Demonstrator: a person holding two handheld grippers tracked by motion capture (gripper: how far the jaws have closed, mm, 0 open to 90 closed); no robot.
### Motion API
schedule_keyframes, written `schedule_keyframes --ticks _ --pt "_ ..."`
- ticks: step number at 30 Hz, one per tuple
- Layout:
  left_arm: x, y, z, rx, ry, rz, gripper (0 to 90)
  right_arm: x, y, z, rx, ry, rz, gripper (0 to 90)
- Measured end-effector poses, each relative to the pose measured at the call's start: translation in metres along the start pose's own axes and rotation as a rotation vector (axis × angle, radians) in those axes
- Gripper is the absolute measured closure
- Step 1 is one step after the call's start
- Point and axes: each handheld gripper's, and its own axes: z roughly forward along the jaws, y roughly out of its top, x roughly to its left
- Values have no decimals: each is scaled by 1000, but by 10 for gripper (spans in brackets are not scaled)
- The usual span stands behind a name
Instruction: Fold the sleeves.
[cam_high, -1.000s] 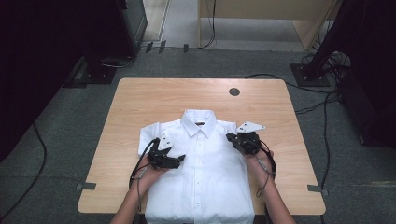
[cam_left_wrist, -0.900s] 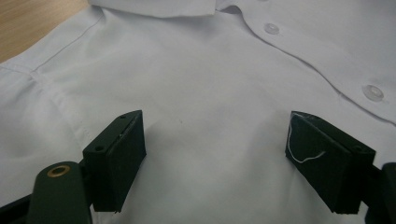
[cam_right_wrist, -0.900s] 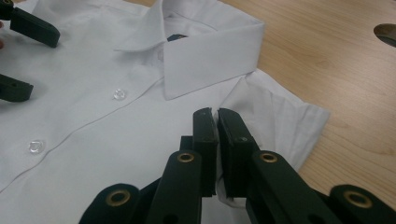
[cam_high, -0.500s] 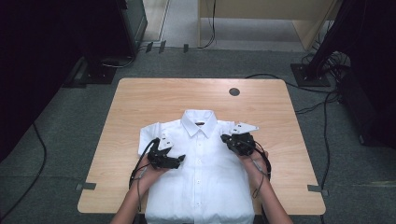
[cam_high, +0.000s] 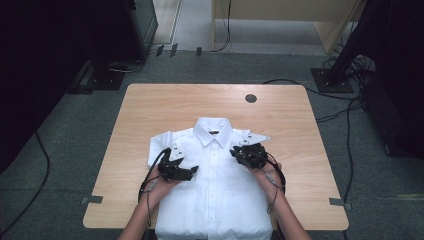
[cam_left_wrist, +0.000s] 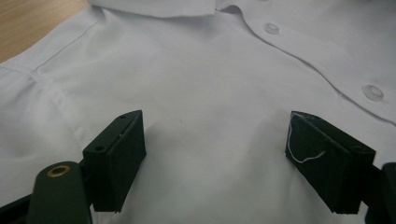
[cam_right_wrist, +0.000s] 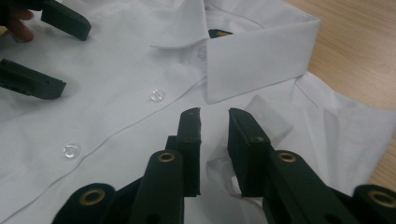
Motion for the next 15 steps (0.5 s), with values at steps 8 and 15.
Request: schedule_keyframes --ticks 8,15 --pt "0 0 0 -2 0 -3 199 8 9 -7 -21 36 -8 688" --pt "0 0 0 -5 0 -5 199 11 15 -13 -32 56 -6 635"
